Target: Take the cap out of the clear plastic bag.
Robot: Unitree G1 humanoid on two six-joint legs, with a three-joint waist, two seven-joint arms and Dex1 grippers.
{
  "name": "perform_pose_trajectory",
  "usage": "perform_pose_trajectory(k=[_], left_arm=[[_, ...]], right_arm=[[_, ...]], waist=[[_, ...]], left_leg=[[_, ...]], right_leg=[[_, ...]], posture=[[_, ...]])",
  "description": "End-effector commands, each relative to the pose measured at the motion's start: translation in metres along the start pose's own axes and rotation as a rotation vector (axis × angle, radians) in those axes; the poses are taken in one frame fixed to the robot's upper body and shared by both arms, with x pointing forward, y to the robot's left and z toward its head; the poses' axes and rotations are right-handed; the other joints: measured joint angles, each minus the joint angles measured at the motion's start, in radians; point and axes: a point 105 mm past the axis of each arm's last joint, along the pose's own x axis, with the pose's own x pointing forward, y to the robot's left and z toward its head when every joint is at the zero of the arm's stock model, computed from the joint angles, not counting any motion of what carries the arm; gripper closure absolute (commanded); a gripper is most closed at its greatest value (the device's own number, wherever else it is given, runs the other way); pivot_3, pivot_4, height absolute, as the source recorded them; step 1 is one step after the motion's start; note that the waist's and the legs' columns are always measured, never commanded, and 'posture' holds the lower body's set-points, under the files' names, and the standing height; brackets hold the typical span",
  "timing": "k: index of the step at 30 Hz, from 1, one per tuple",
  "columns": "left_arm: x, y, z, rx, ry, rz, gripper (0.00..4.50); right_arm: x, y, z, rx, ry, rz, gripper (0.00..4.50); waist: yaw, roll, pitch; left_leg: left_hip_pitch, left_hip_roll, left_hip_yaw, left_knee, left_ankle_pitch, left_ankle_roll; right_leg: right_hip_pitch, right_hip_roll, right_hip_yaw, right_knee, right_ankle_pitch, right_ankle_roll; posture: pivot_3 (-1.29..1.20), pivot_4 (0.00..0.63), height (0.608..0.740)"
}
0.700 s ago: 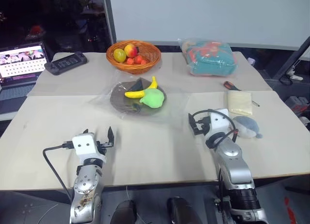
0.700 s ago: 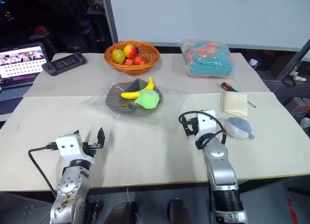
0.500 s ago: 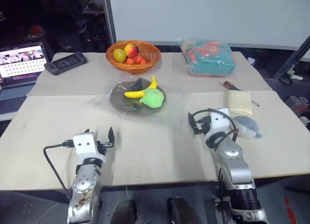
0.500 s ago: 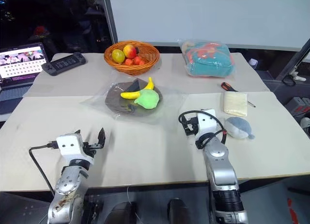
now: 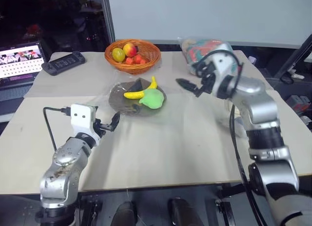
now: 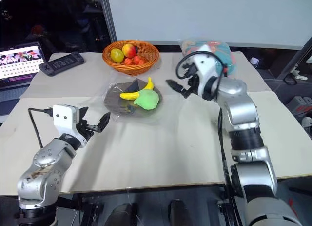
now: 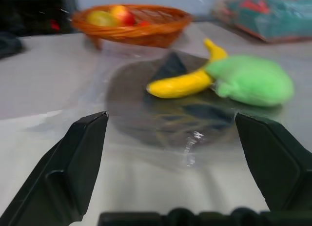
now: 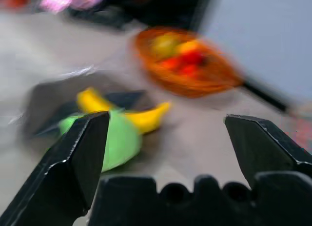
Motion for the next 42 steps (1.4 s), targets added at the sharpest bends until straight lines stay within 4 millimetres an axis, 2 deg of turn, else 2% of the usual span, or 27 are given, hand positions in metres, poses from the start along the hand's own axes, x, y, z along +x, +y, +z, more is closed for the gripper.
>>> perform_pose_trajectory(k=[1, 5, 10, 13, 16, 21, 22, 24, 28, 31, 33, 35, 36, 38, 40, 42], left_arm=[[-0.003, -0.013, 0.024, 0.043, -0.031, -0.123, 0.05], [-0.009, -0.011, 0.034, 0.085, 0.002, -0.198, 0.05], [-0.022, -0.006, 0.048, 0.088, 0.030, -0.277, 0.05], [-0.025, -0.003, 0.053, 0.088, 0.042, -0.291, 0.05], [-0.027, 0.001, 0.057, 0.103, 0.053, -0.288, 0.05], [-0.028, -0.004, 0.063, 0.105, 0.040, -0.302, 0.05], [-0.028, -0.005, 0.063, 0.103, 0.040, -0.306, 0.00], [-0.029, -0.008, 0.064, 0.098, 0.035, -0.313, 0.00], [-0.028, -0.013, 0.065, 0.087, 0.035, -0.327, 0.00], [-0.027, -0.014, 0.064, 0.080, 0.037, -0.330, 0.00], [-0.026, -0.016, 0.062, 0.071, 0.041, -0.340, 0.00], [-0.025, -0.018, 0.060, 0.067, 0.054, -0.351, 0.00], [-0.026, -0.019, 0.058, 0.071, 0.064, -0.359, 0.00], [-0.027, -0.025, 0.052, 0.067, 0.088, -0.386, 0.00], [-0.028, -0.028, 0.048, 0.063, 0.100, -0.402, 0.00], [-0.028, -0.030, 0.047, 0.060, 0.103, -0.410, 0.00]], right_arm=[[0.018, 0.006, 0.001, 0.015, 0.021, 0.087, 0.00], [0.042, 0.015, 0.001, 0.046, 0.013, 0.144, 0.00], [0.072, 0.025, -0.002, 0.034, 0.020, 0.163, 0.00], [0.084, 0.026, -0.005, 0.038, 0.033, 0.142, 0.00], [0.092, 0.026, -0.020, 0.023, 0.085, 0.096, 0.00], [0.092, 0.021, -0.051, -0.055, 0.193, 0.009, 0.00], [0.091, 0.020, -0.055, -0.069, 0.204, -0.004, 0.50], [0.091, 0.021, -0.058, -0.077, 0.207, -0.005, 1.03], [0.091, 0.017, -0.050, -0.073, 0.163, -0.030, 2.49], [0.090, 0.014, -0.043, -0.077, 0.132, -0.037, 3.37], [0.086, 0.008, -0.034, -0.080, 0.102, -0.039, 4.10], [0.076, -0.005, -0.028, -0.047, 0.090, -0.054, 4.47], [0.068, -0.015, -0.026, -0.026, 0.090, -0.082, 4.47], [0.033, -0.060, -0.027, -0.005, 0.117, -0.256, 4.47], [-0.002, -0.093, -0.035, -0.041, 0.178, -0.402, 4.47], [-0.025, -0.109, -0.043, -0.068, 0.231, -0.479, 4.47]], waist=[[0.002, 0.000, 0.000], [0.005, 0.000, 0.000], [0.000, 0.000, 0.001], [-0.003, 0.000, 0.001], [-0.003, -0.001, 0.002], [-0.002, -0.001, 0.002], [-0.004, -0.001, 0.002], [-0.007, -0.001, 0.002], [-0.015, -0.001, 0.002], [-0.017, -0.001, 0.002], [-0.017, -0.001, 0.002], [-0.016, -0.001, 0.002], [-0.015, -0.001, 0.002], [-0.007, -0.001, 0.002], [0.006, -0.001, 0.003], [0.010, -0.001, 0.003]], left_leg=[[-0.001, 0.000, 0.000, 0.000, 0.000, 0.000], [-0.011, -0.001, 0.000, 0.001, -0.001, 0.000], [-0.012, 0.000, -0.001, 0.001, -0.001, 0.000], [-0.012, 0.000, -0.001, 0.002, -0.001, -0.001], [-0.012, 0.000, -0.001, 0.002, -0.001, -0.001], [-0.012, -0.001, -0.001, 0.002, -0.001, -0.001], [-0.012, -0.001, -0.001, 0.002, -0.001, -0.001], [-0.012, 0.000, -0.001, 0.002, -0.001, -0.001], [-0.011, 0.000, -0.002, 0.002, -0.001, -0.001], [-0.011, -0.001, -0.003, 0.002, 0.000, -0.001], [-0.011, -0.001, -0.003, 0.002, 0.000, -0.001], [-0.011, -0.001, -0.003, 0.002, 0.000, -0.001], [-0.011, -0.001, -0.003, 0.002, 0.000, -0.001], [-0.011, -0.001, -0.003, 0.002, 0.000, -0.001], [-0.012, -0.002, -0.003, 0.002, 0.000, -0.001], [-0.013, -0.002, -0.003, 0.002, 0.000, -0.001]], right_leg=[[-0.001, 0.000, 0.000, 0.000, 0.000, -0.001], [-0.010, 0.000, 0.000, 0.001, 0.003, -0.003], [-0.012, 0.000, 0.000, 0.002, 0.003, -0.003], [-0.012, 0.000, -0.001, 0.002, 0.003, -0.003], [-0.012, 0.000, -0.001, 0.002, 0.003, -0.003], [-0.011, -0.001, -0.001, 0.002, 0.003, -0.003], [-0.011, -0.001, -0.001, 0.002, 0.003, -0.003], [-0.012, 0.000, -0.001, 0.003, 0.003, -0.003], [-0.011, 0.000, -0.001, 0.003, 0.003, -0.004], [-0.011, 0.000, -0.001, 0.004, 0.003, -0.004], [-0.011, 0.000, -0.001, 0.004, 0.003, -0.004], [-0.011, 0.000, -0.001, 0.004, 0.003, -0.004], [-0.011, 0.000, -0.001, 0.004, 0.003, -0.004], [-0.010, -0.001, -0.001, 0.003, 0.003, -0.003], [-0.010, -0.002, -0.001, 0.002, 0.003, -0.003], [-0.011, -0.002, -0.001, 0.001, 0.003, -0.003]], posture=[[0.00, 0.150, 0.740], [0.00, 0.150, 0.740], [0.00, 0.150, 0.740], [0.00, 0.150, 0.740], [0.00, 0.150, 0.740], [0.00, 0.150, 0.740], [0.00, 0.150, 0.740], [0.00, 0.150, 0.740], [0.00, 0.150, 0.740], [0.00, 0.150, 0.740], [0.00, 0.150, 0.740], [0.00, 0.150, 0.740], [0.00, 0.150, 0.740], [0.00, 0.150, 0.740], [0.00, 0.150, 0.740], [0.00, 0.150, 0.740]])
